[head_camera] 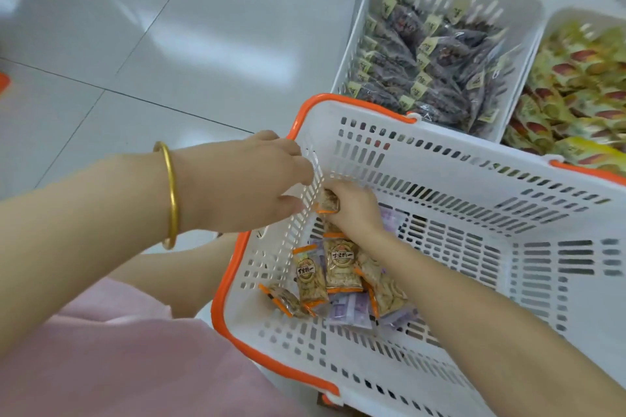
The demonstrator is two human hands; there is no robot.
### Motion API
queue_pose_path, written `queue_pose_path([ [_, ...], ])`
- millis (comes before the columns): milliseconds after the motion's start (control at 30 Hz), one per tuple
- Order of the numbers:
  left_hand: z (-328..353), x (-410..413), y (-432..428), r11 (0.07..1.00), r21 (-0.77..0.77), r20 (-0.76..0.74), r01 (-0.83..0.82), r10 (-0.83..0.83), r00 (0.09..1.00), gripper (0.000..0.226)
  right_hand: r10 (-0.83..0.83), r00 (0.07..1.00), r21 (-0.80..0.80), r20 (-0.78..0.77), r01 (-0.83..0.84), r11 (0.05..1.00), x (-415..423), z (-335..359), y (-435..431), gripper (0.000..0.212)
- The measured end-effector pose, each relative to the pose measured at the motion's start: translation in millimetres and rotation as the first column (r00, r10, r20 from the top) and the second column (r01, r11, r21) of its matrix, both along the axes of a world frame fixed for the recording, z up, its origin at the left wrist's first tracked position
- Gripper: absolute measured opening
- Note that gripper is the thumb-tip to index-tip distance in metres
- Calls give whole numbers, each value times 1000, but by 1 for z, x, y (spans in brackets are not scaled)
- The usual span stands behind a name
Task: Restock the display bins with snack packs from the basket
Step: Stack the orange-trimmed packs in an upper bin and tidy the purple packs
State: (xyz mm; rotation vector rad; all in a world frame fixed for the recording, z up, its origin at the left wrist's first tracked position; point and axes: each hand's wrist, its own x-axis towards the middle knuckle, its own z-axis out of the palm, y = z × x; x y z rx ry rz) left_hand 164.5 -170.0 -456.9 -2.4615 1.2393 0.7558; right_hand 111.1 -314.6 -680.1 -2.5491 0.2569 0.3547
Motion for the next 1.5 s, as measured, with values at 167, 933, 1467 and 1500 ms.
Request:
queue_pose_path([
  [167,7,-3,-13,994,-105,-34,-9,5,999,44,-151,986,503,-75,168,848,-43,86,-34,27],
  [933,40,-39,-122,570,-509,-702,-645,160,694,70,-544,832,790,104,263,554,-105,251,-135,53],
  [1467,66,-24,-148,626,-597,-631,-502,21,776,36,-448,863,651,233,204,731,-77,296,-162,63],
  [1500,74,-17,-152,642,-613,-605,-461,-6,796,35,-370,898,608,237,159,778,-71,309,-169,56],
])
